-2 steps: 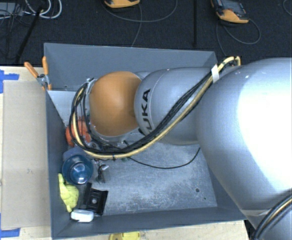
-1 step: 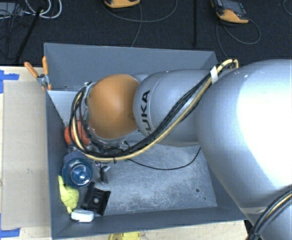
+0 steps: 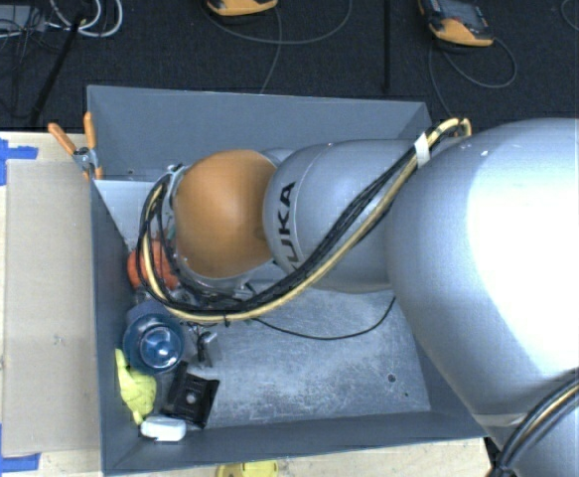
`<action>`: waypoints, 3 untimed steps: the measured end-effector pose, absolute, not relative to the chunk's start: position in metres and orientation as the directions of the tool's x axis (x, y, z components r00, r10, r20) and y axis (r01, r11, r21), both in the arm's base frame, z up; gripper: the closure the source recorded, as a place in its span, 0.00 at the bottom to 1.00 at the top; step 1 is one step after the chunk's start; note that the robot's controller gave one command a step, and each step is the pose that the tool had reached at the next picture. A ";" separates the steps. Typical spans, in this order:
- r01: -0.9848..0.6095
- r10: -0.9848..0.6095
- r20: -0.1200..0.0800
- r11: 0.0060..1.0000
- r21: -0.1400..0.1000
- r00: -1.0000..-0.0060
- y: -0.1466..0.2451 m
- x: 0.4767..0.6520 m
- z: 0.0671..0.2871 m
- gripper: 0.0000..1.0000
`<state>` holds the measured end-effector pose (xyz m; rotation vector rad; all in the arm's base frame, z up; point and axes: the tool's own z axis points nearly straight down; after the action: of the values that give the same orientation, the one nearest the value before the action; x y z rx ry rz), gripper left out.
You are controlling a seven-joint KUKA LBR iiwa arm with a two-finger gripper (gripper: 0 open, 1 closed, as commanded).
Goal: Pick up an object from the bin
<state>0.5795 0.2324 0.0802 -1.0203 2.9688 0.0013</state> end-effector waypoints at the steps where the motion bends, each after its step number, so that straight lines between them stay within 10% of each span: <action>1: -0.520 -0.520 -0.001 0.854 0.000 -0.854 0.233 0.558 0.099 0.00; 2: -0.687 -0.687 -0.003 0.727 -0.004 -0.727 0.226 0.520 0.116 1.00; 3: -0.686 -0.686 -0.003 0.728 -0.004 -0.728 0.226 0.520 0.116 1.00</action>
Offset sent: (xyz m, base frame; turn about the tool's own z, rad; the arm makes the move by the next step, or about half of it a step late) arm -0.0624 -0.0048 0.0346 -0.0995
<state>0.5197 0.2255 0.1158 -1.1579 2.9156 -0.0040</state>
